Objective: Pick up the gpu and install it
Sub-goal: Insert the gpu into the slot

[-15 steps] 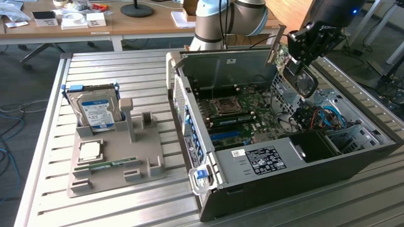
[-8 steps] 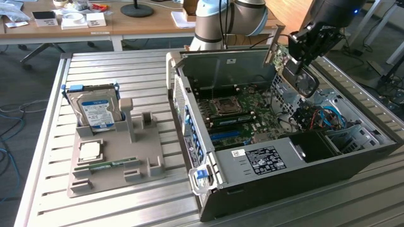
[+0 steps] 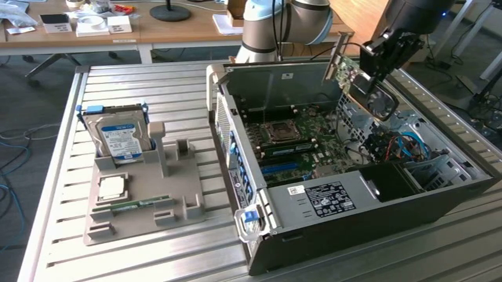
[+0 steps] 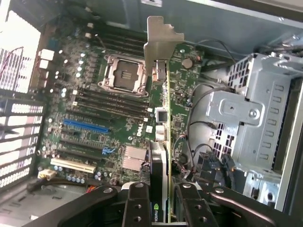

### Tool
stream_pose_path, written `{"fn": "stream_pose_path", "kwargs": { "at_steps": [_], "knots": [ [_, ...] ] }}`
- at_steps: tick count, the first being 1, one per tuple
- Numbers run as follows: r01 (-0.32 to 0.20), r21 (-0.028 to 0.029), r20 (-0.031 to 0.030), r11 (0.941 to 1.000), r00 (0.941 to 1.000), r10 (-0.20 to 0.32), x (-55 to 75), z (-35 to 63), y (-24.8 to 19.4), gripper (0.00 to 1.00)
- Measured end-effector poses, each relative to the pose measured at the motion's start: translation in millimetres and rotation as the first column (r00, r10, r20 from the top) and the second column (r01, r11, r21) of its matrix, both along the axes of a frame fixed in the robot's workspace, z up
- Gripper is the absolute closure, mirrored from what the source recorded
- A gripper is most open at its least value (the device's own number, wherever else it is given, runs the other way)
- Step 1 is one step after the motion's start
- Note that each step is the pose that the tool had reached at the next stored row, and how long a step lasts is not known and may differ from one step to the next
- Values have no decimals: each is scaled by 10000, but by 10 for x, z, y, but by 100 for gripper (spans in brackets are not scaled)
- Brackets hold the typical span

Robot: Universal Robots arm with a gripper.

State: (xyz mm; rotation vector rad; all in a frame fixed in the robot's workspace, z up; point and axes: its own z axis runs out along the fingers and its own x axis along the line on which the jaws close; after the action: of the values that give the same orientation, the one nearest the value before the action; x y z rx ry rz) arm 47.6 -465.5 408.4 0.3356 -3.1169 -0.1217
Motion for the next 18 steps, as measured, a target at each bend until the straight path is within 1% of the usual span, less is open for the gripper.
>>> {"fn": "stream_pose_path", "kwargs": {
  "at_steps": [3, 5, 7, 9, 12, 14, 18],
  "knots": [
    [-500, 0, 0, 9987, 9987, 500, 0, -1, 0, 73],
    [-833, 1, 0, 9965, 9965, 833, 0, -1, 0, 73],
    [-1187, 1, 0, 9929, 9929, 1187, 0, -2, 0, 73],
    [-1541, 0, 0, 9881, 9881, 1541, 0, -2, 0, 73],
    [-2078, 1, 0, 9782, 9782, 2078, 0, -3, 0, 73],
    [-2427, 0, 0, 9701, 9701, 2427, 0, -4, 0, 73],
    [-3129, 0, 1, 9498, 9498, 3129, 0, -4, 0, 73]
  ]
}}
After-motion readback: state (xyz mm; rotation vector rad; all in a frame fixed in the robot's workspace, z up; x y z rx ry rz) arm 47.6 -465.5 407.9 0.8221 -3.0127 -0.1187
